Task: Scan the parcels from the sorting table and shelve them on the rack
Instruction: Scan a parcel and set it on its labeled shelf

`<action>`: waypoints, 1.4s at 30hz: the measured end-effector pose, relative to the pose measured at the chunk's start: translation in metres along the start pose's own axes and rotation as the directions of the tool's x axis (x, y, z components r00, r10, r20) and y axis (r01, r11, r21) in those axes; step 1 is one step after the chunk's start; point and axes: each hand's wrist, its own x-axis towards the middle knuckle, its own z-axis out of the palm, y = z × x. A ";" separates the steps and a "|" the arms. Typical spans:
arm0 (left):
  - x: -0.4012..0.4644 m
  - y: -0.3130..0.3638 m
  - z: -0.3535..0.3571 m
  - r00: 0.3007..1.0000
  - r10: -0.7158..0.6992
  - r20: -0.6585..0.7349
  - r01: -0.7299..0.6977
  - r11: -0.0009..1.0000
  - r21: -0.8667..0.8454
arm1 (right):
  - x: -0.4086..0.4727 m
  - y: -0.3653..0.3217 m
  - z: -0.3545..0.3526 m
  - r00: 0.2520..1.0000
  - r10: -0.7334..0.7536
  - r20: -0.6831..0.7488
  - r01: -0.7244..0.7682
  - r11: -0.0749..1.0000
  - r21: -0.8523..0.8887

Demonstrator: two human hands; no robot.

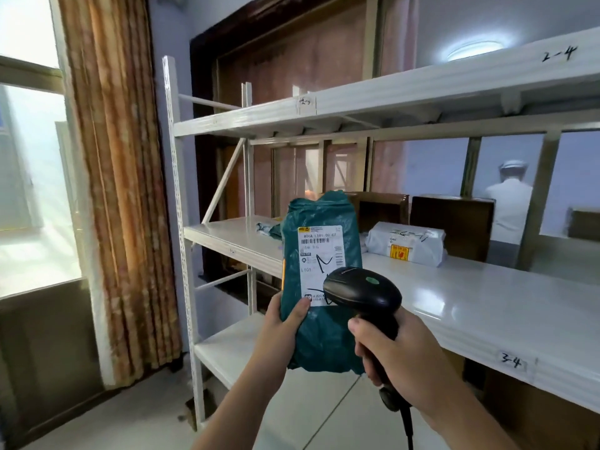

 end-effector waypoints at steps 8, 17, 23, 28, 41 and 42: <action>0.117 0.005 -0.005 0.994 0.063 0.092 -0.060 0.998 -0.028 | 0.072 0.004 0.029 0.990 0.015 -0.137 -0.024 0.998 -0.063; 0.220 0.000 0.033 0.950 0.039 0.309 -0.040 0.999 -0.004 | 0.118 0.011 0.032 0.941 0.062 -0.332 -0.091 0.993 -0.074; 0.278 -0.020 0.080 0.924 -0.049 0.379 0.046 0.999 0.017 | 0.139 0.022 0.011 0.904 0.102 -0.416 -0.149 0.985 -0.082; 0.303 -0.022 0.113 0.873 -0.136 0.469 0.135 0.990 0.035 | 0.159 0.029 -0.014 0.879 0.114 -0.463 -0.179 0.979 -0.099; 0.355 -0.027 0.131 0.793 -0.198 0.576 -0.012 0.941 0.339 | 0.190 0.050 -0.028 0.856 0.172 -0.487 -0.261 0.958 -0.119; 0.357 -0.026 0.132 0.794 -0.194 0.576 -0.036 0.931 0.363 | 0.193 0.050 -0.027 0.855 0.180 -0.487 -0.265 0.958 -0.112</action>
